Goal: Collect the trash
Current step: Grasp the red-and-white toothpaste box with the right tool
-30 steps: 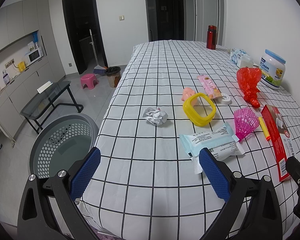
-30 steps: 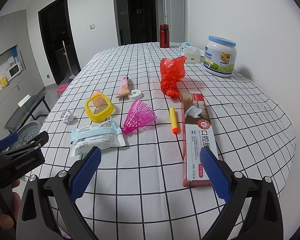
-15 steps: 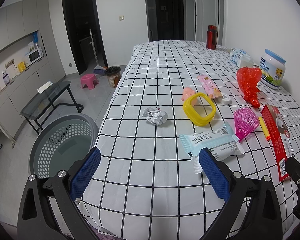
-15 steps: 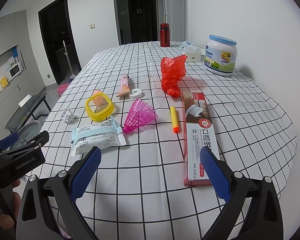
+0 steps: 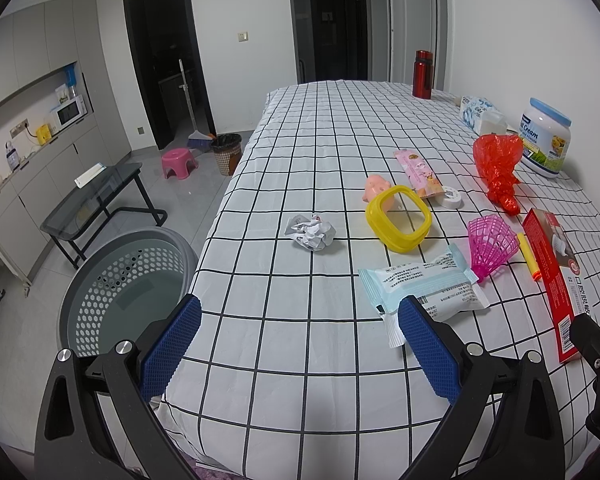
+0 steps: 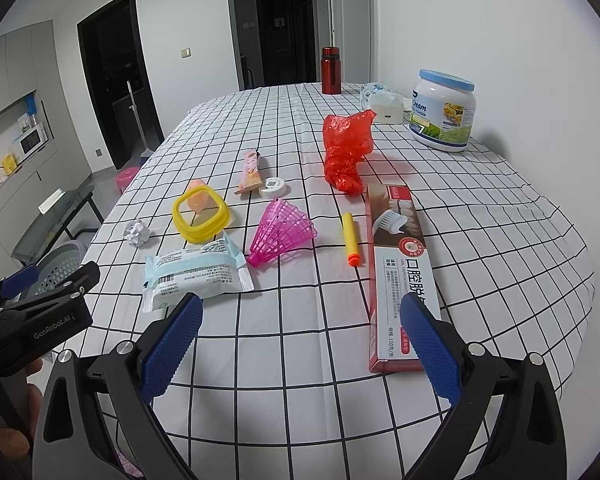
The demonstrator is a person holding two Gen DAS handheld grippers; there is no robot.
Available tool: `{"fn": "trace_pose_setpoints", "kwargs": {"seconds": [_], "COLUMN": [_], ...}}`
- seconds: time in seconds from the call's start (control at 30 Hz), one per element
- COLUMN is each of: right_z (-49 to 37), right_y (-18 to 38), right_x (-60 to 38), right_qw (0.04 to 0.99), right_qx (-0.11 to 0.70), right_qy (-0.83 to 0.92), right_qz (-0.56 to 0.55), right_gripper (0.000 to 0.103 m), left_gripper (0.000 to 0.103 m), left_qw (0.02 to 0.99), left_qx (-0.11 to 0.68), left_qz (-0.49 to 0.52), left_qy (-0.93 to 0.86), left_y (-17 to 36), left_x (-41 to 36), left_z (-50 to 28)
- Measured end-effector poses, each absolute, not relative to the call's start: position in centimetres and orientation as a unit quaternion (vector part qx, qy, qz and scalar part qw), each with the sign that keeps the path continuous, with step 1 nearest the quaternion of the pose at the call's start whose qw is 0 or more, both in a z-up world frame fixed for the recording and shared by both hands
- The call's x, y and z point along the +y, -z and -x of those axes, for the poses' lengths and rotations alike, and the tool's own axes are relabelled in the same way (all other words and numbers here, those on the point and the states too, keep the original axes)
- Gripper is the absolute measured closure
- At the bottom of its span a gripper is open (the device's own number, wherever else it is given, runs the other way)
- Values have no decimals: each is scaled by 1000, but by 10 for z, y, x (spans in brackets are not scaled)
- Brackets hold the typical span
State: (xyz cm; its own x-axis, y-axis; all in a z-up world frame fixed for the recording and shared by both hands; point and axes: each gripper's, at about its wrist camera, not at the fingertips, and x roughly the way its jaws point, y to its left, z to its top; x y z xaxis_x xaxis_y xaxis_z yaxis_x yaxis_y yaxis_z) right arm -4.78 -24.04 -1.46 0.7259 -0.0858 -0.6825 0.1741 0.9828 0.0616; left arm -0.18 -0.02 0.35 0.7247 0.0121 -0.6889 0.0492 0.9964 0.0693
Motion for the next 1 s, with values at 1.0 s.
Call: {"fn": "trace_pose_setpoints", "kwargs": {"seconds": [1.0], "right_z": [13], "right_y": [56], "right_x": [-333], "right_qw": [887], "right_qx": [430], "right_qy": [133], "right_qz": [-102], "right_gripper": [9], "left_gripper": [6], "left_qw": [912], "left_qx": [403], "left_qz": [-59], "left_qy": [55], "left_y": [24], "left_x": [-28], "left_z": [-27]}}
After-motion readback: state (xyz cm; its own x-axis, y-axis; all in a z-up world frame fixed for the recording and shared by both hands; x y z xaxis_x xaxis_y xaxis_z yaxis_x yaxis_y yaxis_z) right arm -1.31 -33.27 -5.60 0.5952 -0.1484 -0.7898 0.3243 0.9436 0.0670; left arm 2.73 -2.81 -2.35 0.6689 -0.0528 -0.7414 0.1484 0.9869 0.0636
